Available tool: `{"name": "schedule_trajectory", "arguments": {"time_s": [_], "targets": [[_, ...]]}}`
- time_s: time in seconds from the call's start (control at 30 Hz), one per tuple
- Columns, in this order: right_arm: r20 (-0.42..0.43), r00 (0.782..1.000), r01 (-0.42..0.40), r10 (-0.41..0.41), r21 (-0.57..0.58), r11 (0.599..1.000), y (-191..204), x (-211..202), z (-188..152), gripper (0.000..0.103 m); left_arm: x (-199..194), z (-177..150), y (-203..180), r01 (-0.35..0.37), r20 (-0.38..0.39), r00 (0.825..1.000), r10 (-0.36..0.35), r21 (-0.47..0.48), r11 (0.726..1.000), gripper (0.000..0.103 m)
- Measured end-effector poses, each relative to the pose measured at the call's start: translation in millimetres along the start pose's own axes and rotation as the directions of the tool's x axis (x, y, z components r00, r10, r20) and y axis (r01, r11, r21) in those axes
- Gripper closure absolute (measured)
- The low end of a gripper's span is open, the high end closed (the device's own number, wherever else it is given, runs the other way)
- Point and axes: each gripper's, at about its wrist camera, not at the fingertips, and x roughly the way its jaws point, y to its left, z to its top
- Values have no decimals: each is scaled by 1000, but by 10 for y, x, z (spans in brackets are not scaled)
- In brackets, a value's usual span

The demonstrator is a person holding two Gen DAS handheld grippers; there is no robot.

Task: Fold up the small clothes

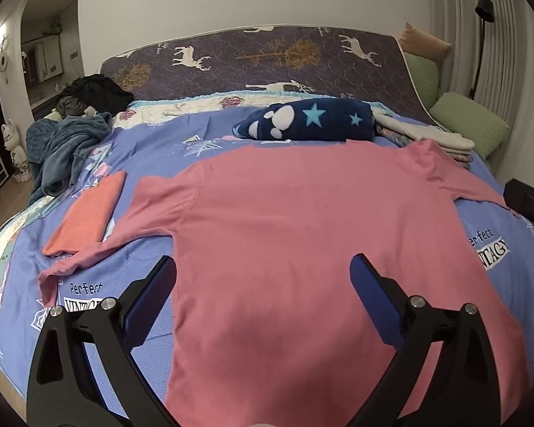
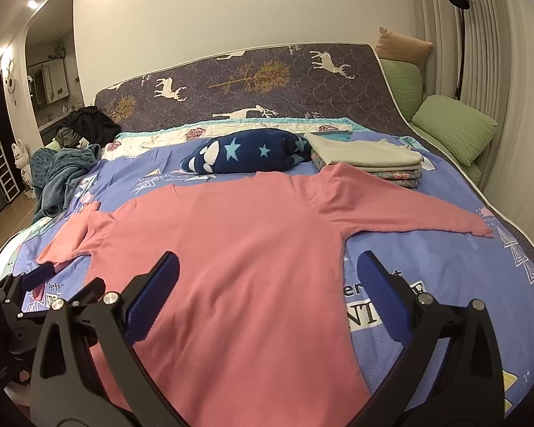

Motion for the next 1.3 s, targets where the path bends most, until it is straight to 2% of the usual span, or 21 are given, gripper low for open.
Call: {"name": "schedule_trajectory", "arguments": {"time_s": [0.1,0.47,0.67,1.3], "targets": [[-10,1000,2,-2,-3,1000,21,20,-13,2,11,-15,1,24,-6,1000,-24,-9,1000,5],[-12,1000,4,-4,-15,1000,32,15,-55,2,-93,-24,90,-7,59,998,11,-62,998,5],[-23,1000,4,-4,-18,1000,24,34,-38,2,-141,-48,156,12,89,996,-3,-98,995,5],[-58,998,3,-4,-27,1000,57,104,-67,2,-109,-90,244,52,82,996,-43,-111,993,5]]}}
